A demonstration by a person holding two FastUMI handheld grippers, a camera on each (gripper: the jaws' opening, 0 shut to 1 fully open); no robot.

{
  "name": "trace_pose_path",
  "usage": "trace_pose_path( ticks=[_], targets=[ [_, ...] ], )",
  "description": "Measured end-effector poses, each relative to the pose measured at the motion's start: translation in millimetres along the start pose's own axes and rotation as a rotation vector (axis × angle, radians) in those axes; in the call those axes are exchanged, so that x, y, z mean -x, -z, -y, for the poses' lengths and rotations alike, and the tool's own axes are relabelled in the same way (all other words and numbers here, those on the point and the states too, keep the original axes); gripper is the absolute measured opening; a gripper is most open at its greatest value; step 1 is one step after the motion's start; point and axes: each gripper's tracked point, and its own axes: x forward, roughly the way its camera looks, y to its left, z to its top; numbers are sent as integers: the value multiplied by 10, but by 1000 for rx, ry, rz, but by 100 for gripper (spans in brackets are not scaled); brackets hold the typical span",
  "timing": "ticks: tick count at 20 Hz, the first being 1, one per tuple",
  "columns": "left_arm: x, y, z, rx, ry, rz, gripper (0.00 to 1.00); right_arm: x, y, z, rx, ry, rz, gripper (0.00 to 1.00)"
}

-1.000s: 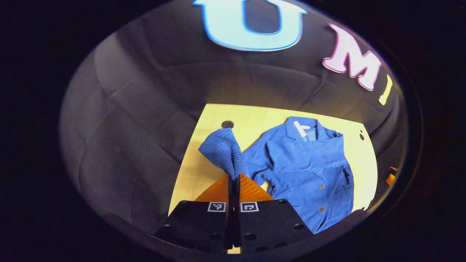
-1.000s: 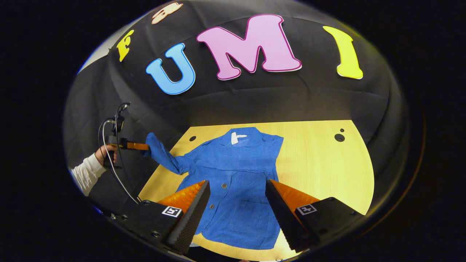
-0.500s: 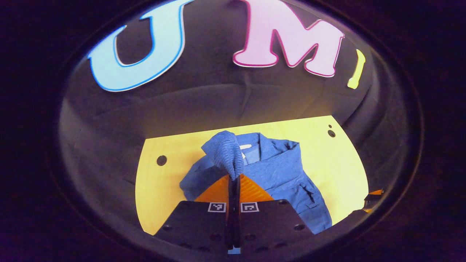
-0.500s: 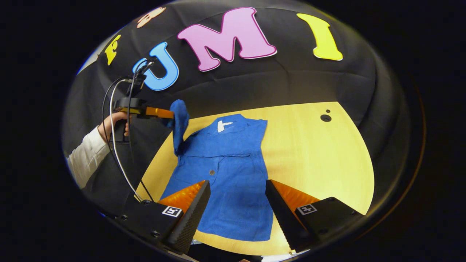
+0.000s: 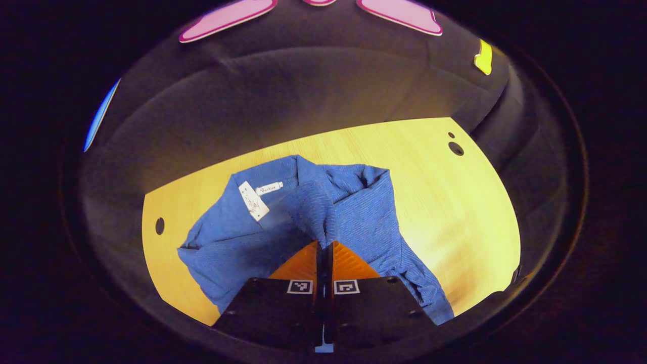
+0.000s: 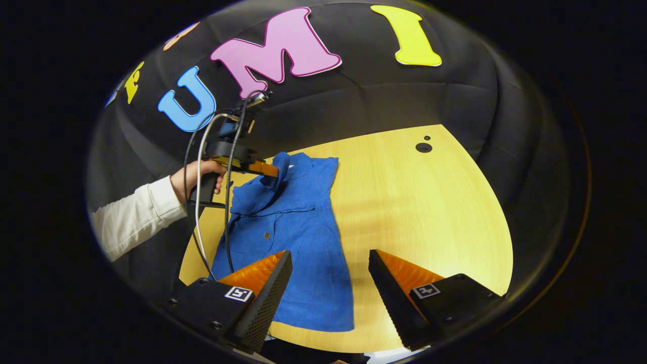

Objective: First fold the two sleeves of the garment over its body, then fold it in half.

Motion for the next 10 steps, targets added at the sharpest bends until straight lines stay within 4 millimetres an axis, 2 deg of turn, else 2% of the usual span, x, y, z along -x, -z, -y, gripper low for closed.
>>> trace_pose_path(
  ticks=[3,6,8,9,10],
  targets=[
    [-238,69,209,40,33,-49,0,-65,-28,158,-9,-1,-15,98],
    [-397,69,305,30,37,-54,0,-163,-57,273,-14,-14,-31,98],
    [-493,78,435,40,70,-60,4,-225,-58,332,-12,-28,-45,98],
    [-476,67,551,53,112,-53,7,-258,-60,349,-11,-37,-53,98],
    [-442,36,646,59,151,-37,15,-286,-62,362,-10,-47,-60,98]
  ],
)
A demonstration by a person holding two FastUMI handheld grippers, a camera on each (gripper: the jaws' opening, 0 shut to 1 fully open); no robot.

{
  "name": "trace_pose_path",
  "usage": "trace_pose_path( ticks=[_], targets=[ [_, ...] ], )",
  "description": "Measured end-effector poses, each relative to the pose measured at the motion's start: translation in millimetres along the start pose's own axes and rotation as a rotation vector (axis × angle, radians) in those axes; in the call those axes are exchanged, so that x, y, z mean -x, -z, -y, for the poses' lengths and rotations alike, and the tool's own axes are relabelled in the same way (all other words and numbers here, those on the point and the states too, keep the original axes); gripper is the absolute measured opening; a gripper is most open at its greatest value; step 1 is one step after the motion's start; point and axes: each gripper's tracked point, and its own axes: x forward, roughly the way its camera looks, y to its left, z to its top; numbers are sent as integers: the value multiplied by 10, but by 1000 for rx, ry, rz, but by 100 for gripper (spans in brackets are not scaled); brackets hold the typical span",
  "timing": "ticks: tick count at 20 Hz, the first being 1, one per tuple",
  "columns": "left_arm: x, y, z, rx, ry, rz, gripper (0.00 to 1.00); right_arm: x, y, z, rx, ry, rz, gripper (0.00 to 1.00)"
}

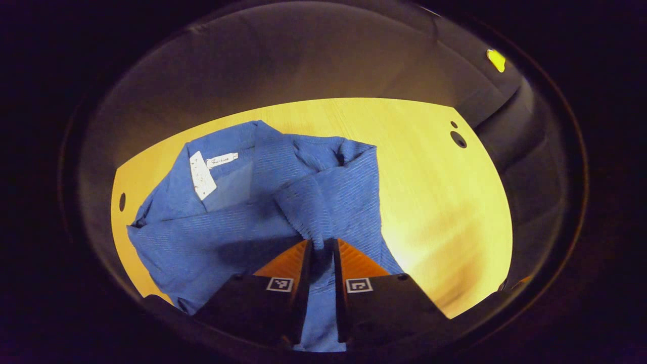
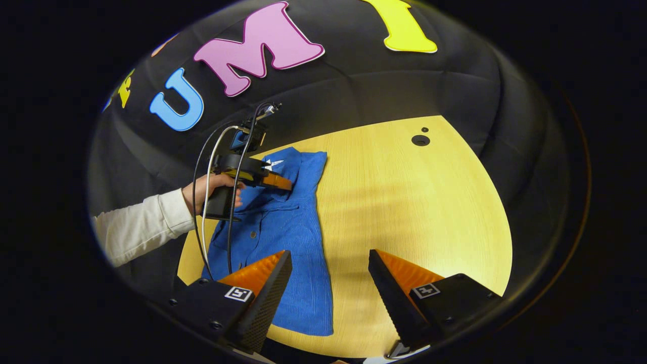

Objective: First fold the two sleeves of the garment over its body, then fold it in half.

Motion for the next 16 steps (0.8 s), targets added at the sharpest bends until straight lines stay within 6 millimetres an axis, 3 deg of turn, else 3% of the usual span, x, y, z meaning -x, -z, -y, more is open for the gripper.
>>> trace_pose_path(
  ticks=[1,2,3,4,7,10,12,16],
  targets=[
    [9,-40,104,-8,28,25,38,-37,-4,14,1,-12,-6,98],
    [50,-73,177,-24,43,52,48,-59,-9,30,0,-21,-12,98],
    [108,-119,221,-42,44,85,70,-72,-20,41,-1,-31,-15,98],
    [183,-167,273,-60,49,123,76,-91,-31,45,-3,-42,-17,98],
    [538,-134,261,-82,34,200,84,-126,-26,56,5,-56,-19,98],
    [900,148,71,-75,-19,233,85,-167,16,-15,29,-75,-26,98],
    [1176,464,-84,-51,-30,257,85,-187,57,-85,61,-79,-27,98],
    [1685,1343,-586,57,-72,271,85,-174,285,-342,139,-84,-41,98]
  ],
)
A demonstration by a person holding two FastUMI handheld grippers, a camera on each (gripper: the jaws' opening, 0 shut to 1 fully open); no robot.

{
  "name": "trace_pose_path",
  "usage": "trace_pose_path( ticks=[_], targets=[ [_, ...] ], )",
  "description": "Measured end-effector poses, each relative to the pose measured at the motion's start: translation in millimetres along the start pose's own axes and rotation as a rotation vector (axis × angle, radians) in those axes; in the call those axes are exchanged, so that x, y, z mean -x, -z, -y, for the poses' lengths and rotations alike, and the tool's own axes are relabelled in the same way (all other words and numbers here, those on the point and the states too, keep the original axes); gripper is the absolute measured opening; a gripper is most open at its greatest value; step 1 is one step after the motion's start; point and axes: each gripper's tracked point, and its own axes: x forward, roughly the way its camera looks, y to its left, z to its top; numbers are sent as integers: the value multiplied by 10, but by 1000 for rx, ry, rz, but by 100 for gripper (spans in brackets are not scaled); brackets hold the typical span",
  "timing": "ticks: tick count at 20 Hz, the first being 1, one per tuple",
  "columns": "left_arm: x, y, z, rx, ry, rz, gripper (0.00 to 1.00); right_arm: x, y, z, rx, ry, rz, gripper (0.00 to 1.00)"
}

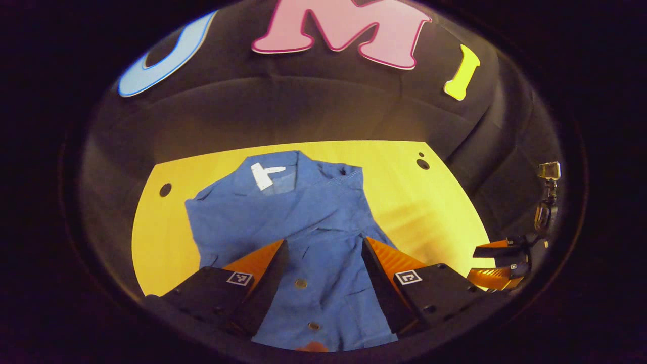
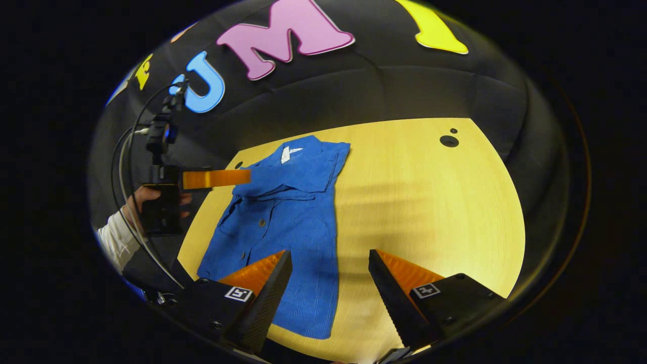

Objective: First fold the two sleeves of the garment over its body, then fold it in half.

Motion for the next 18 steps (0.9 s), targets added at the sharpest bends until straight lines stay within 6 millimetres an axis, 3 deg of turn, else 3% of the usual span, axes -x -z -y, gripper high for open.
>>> trace_pose_path(
  ticks=[3,5,10,14,18],
  targets=[
    [326,698,-506,96,-52,-22,85,-2,234,-218,43,19,-33,98],
    [468,1274,-787,178,-59,-79,85,3,489,-445,10,9,-95,98],
    [483,2386,-1300,313,-112,-254,86,-34,935,-588,1,55,-199,99],
    [460,2869,-1414,289,-154,-358,84,-133,1312,-470,-106,107,-294,99],
    [430,3106,-1528,284,-175,-407,84,-177,1542,-345,-94,170,-347,99]
  ],
)
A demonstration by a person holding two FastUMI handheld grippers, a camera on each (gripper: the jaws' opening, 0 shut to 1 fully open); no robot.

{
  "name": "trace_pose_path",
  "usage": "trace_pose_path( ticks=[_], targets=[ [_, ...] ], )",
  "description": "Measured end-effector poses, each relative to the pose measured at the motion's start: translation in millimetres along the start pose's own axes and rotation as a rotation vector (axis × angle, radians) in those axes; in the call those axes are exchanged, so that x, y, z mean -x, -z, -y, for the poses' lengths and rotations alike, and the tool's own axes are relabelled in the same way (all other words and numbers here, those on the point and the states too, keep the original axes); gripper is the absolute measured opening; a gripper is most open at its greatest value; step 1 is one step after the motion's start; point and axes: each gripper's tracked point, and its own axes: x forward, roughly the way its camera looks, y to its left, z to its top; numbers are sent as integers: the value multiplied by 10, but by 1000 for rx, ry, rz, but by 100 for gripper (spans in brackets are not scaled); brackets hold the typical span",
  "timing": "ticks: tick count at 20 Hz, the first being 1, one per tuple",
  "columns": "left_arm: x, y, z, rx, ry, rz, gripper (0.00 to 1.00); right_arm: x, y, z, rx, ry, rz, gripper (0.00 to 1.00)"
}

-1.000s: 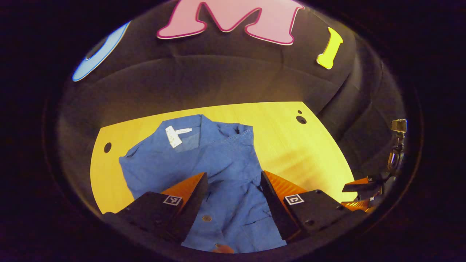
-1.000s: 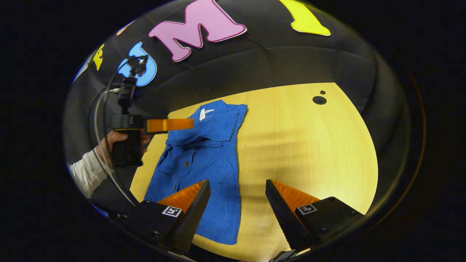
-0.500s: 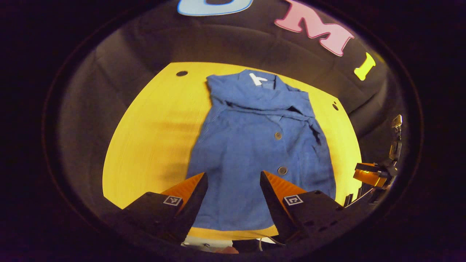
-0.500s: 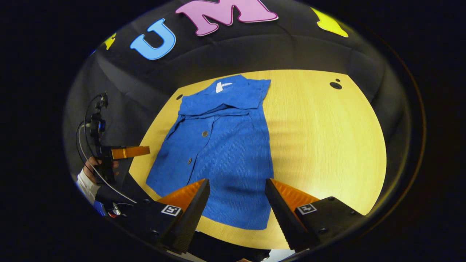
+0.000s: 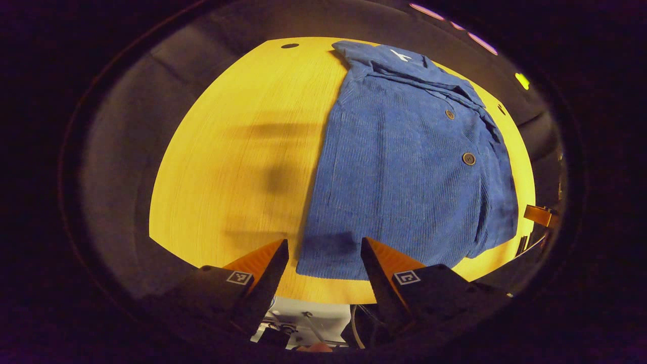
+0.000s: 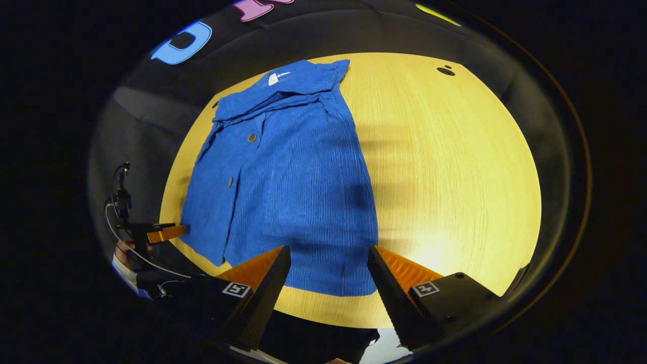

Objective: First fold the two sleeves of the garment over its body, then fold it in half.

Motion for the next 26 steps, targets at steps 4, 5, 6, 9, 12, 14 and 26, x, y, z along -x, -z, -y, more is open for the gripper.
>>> trace_pose_path(
  ticks=[4,5,6,9,12,14,26],
  targets=[
    [-108,39,-112,6,-27,-29,84,-142,237,129,27,68,-61,99],
    [-133,70,-124,4,-28,-45,84,-174,304,170,39,89,-78,99],
    [-117,37,-120,5,-29,-28,84,-213,339,218,46,107,-89,99],
    [-114,36,-101,-12,-40,-49,84,-282,454,327,61,157,-125,99],
    [-127,12,-87,-40,-53,-53,84,-324,380,321,62,173,-116,98],
    [-111,23,-48,-49,-64,-55,83,-334,393,341,75,205,-137,95],
    [-32,-49,285,-82,39,-21,0,-342,336,-146,17,31,-84,5]
  ],
)
